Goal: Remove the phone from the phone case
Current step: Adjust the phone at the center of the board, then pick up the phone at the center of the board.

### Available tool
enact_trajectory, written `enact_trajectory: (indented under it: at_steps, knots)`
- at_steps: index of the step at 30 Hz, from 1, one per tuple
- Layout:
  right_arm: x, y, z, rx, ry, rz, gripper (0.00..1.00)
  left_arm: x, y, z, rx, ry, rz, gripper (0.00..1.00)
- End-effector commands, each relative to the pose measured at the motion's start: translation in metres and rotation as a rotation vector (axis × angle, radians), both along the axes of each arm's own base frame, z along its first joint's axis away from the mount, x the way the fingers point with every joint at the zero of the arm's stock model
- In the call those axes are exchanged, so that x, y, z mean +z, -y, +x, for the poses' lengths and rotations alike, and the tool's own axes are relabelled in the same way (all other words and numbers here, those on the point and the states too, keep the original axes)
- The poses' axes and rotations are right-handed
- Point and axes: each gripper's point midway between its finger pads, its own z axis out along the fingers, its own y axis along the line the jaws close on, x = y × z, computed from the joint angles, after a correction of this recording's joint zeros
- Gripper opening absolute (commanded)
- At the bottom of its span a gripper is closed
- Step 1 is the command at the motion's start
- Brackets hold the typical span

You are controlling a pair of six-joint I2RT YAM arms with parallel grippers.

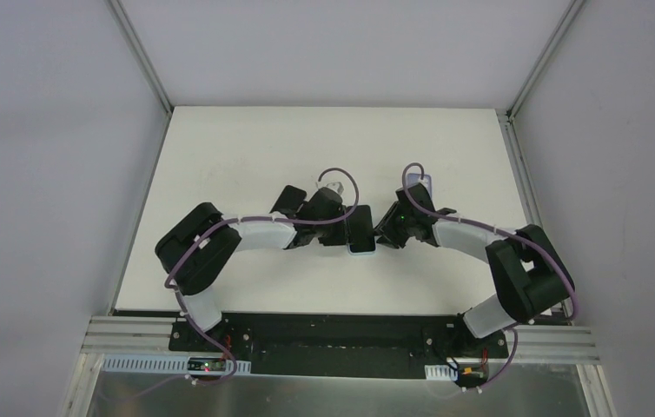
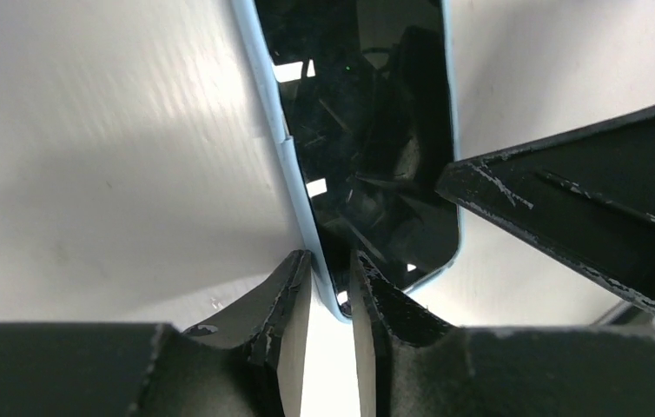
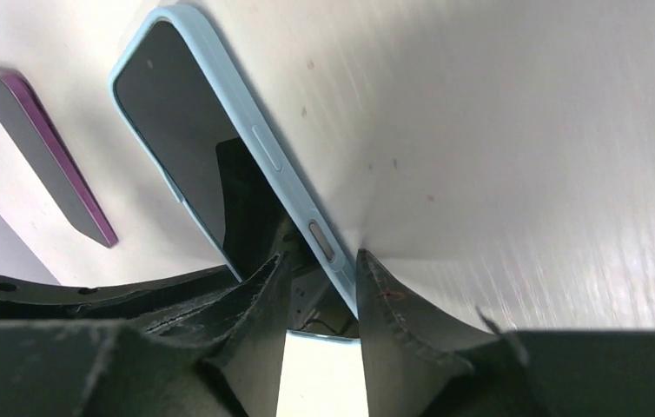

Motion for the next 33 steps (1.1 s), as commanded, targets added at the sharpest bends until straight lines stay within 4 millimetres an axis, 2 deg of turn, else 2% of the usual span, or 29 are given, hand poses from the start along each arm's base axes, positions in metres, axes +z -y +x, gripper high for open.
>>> enact_trajectory:
  at_steps: [1,3,6,8,12,14,16,17,19,20,25,33]
  knots:
    - [0.009,0.01,-0.023,0.044,0.01,-0.071,0.39,-0.002,-0.007,-0.027,-0.023,-0.034,0.006,0.29]
    - [0.024,0.015,-0.023,0.065,0.063,-0.127,0.46,0.006,-0.011,-0.027,-0.013,-0.008,0.0,0.35]
    - [0.049,0.035,-0.022,0.072,0.17,-0.266,0.57,0.023,-0.02,-0.027,0.008,0.04,-0.015,0.49]
    - [0.065,0.048,-0.024,0.071,0.263,-0.35,0.67,0.034,-0.029,-0.029,0.018,0.076,-0.024,0.54]
    - [0.092,0.069,-0.02,-0.011,0.428,-0.397,0.86,0.041,-0.061,-0.029,0.104,0.141,0.027,0.6]
    - [0.101,0.066,-0.016,-0.054,0.497,-0.335,0.98,0.04,-0.079,-0.03,0.156,0.16,0.063,0.65]
    - [0.105,0.053,-0.018,-0.052,0.525,-0.201,0.99,0.04,-0.093,-0.031,0.2,0.175,0.088,0.7]
    - [0.109,0.04,-0.023,0.019,0.532,-0.123,0.99,0.039,-0.1,-0.032,0.223,0.174,0.096,0.74]
    - [0.107,0.025,-0.031,0.163,0.521,-0.086,0.99,0.036,-0.118,-0.037,0.324,0.133,0.105,0.97]
    - [0.106,0.022,-0.034,0.213,0.503,-0.109,0.99,0.031,-0.127,-0.04,0.354,0.099,0.124,0.99]
    - [0.088,0.013,-0.038,0.406,0.397,-0.287,0.99,0.012,-0.139,-0.056,0.351,-0.027,0.109,0.99]
    - [0.067,-0.009,-0.032,0.598,0.269,-0.482,0.99,0.022,-0.146,-0.066,0.27,0.052,0.096,0.98]
